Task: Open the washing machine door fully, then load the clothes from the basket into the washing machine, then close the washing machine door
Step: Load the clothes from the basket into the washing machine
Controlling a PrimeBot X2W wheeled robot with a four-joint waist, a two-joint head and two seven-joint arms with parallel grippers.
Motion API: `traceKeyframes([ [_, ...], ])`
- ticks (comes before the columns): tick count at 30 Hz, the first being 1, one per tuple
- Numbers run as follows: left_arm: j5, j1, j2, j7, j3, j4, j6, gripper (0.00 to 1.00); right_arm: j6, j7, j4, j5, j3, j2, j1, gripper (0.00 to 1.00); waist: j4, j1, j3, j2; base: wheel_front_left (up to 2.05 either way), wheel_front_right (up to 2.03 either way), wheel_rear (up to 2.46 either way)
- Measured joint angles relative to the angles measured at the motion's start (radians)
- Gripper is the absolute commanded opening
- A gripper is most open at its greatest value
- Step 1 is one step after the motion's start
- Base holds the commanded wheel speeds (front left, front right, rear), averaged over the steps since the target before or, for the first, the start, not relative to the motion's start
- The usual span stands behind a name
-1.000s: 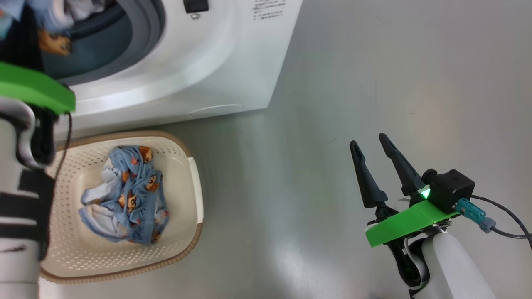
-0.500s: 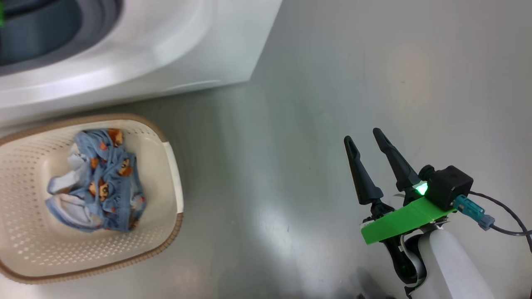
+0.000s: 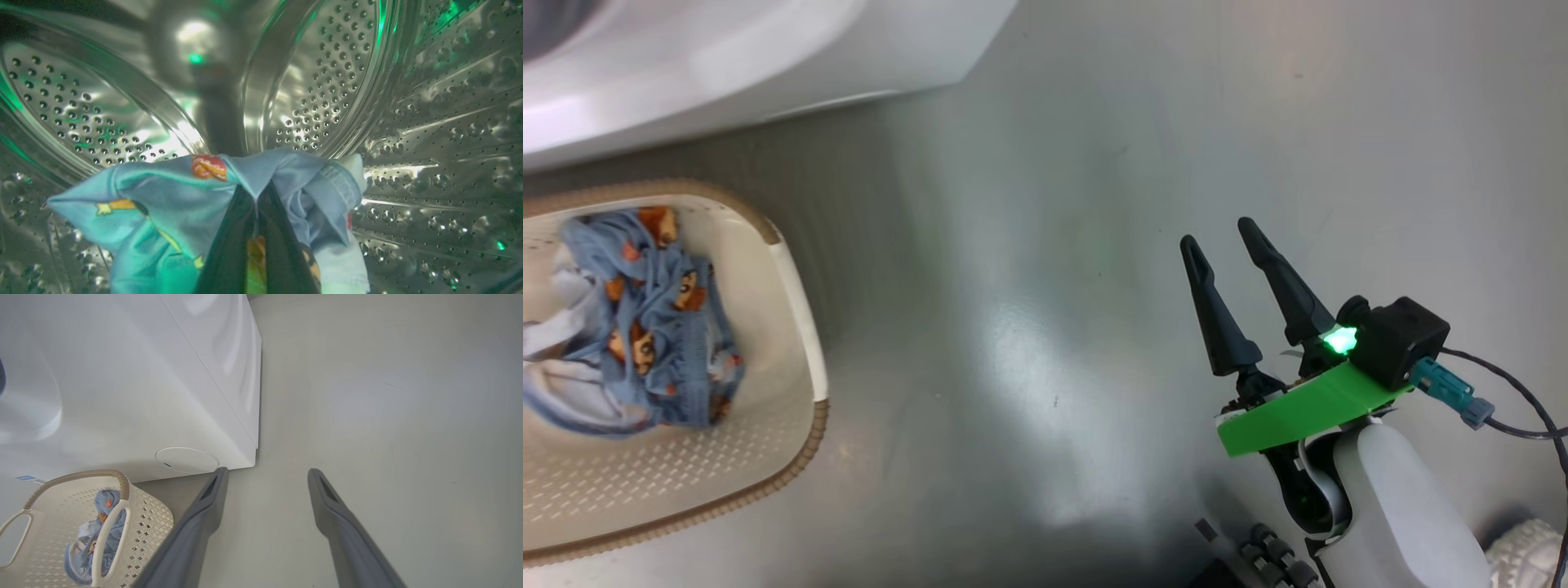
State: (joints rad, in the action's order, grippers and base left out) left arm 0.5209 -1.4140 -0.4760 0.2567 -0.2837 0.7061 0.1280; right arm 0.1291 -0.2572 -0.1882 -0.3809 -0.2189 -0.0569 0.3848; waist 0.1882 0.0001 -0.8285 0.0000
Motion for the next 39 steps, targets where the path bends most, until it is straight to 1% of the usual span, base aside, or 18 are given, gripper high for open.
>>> traceKeyframes([
  [2, -0.008, -0.024, -0.012, 0.0, 0.008, -0.023, 0.0, 0.0, 0.0, 0.0, 0.0, 0.0, -0.002, 0.0, 0.006, 1.0, 0.01, 0.0, -0.015, 0.0, 0.0, 0.0, 0.0],
  [6, -0.015, -0.033, -0.013, 0.0, 0.01, -0.029, 0.0, 0.0, 0.0, 0.0, 0.001, 0.0, -0.009, 0.0, 0.007, 1.0, 0.028, 0.0, -0.034, 0.0, 0.0, 0.0, 0.0],
  [9, -0.008, -0.042, -0.013, -0.001, -0.009, 0.022, 0.0, 0.0, 0.0, 0.0, 0.0, -0.001, -0.017, 0.0, 0.007, 1.0, 0.036, -0.0001, -0.042, 0.0, 0.0, 0.0, 0.0],
  [11, 0.019, -0.047, -0.011, -0.038, -0.024, 0.068, 0.0, 0.0, 0.0, 0.0, 0.0, -0.002, -0.02, 0.0, 0.008, 1.0, 0.036, 0.0, -0.045, 0.0, 0.0, 0.0, 0.0],
  [12, 0.024, -0.049, -0.011, -0.055, -0.032, 0.086, 0.0, 0.12, 0.0, 0.0, 0.0, -0.002, -0.02, 0.0, 0.009, 1.0, 0.035, 0.0, -0.045, 0.0, 0.0, 0.0, 0.0],
  [13, 0.035, -0.051, -0.011, -0.074, -0.033, 0.106, 0.0, 0.4, 0.0, 0.0, -0.001, -0.002, -0.021, 0.001, 0.009, 1.0, 0.034, 0.0, -0.045, 0.0, 0.0, 0.0, 0.0],
  [14, 0.05, -0.053, -0.011, -0.081, -0.032, 0.124, 0.0, 0.74, 0.0, 0.0, -0.002, -0.002, -0.021, 0.001, 0.009, 1.0, 0.033, 0.0, -0.043, 0.0, 0.0, 0.0, 0.0],
  [15, 0.053, -0.06, -0.012, -0.093, -0.034, 0.144, 0.0, 0.74, 0.0, 0.0, -0.003, -0.002, -0.021, 0.001, 0.009, 1.0, 0.032, 0.0, -0.041, 0.0, 0.0, 0.0, 0.0],
  [16, 0.056, -0.067, -0.012, -0.106, -0.034, 0.159, 0.0, 1.0, 0.0, 0.0, -0.006, -0.002, -0.021, 0.001, 0.009, 1.0, 0.031, 0.0, -0.039, 0.0, 0.0, 0.0, 0.0],
  [20, 0.065, -0.088, -0.009, -0.107, -0.04, 0.184, 0.0, 1.0, 0.0, 0.0, -0.008, -0.002, -0.022, 0.001, 0.011, 1.0, 0.026, 0.0, -0.029, 0.0, 0.0, 0.0, 0.0],
  [24, 0.062, -0.087, -0.003, -0.081, -0.053, 0.223, 0.0, 1.0, 0.0, 0.0, -0.012, -0.002, -0.021, 0.001, 0.012, 1.0, 0.018, 0.0, -0.017, 0.0, 0.0, 0.0, 0.0],
  [29, 0.065, -0.078, 0.028, -0.043, -0.057, 0.252, 0.0, 1.0, 0.0, 0.0, -0.019, 0.002, -0.003, 0.001, 0.016, 1.0, 0.009, 0.0, 0.015, 0.0, 0.0, 0.0, 0.0],
  [33, 0.072, -0.027, 0.058, -0.017, -0.055, 0.259, 0.0, 1.0, 0.0, 0.0, -0.026, 0.012, 0.009, 0.001, 0.019, 1.0, -0.004, -0.0001, 0.048, 0.0, 0.0, 0.0, 0.0],
  [35, 0.072, 0.025, 0.073, -0.008, -0.059, 0.259, 0.0, 1.0, 0.0, 0.0, -0.037, 0.022, 0.016, 0.0, 0.019, 1.0, -0.016, -0.0001, 0.076, 0.0, 0.0, 0.0, 0.0],
  [39, 0.072, 0.073, 0.092, 0.0, -0.051, 0.253, -0.001, 1.0, 0.0, 0.0, -0.049, 0.039, 0.03, 0.0, 0.019, 1.0, -0.032, 0.0, 0.116, 0.0, 0.0, 0.0, 0.0],
])
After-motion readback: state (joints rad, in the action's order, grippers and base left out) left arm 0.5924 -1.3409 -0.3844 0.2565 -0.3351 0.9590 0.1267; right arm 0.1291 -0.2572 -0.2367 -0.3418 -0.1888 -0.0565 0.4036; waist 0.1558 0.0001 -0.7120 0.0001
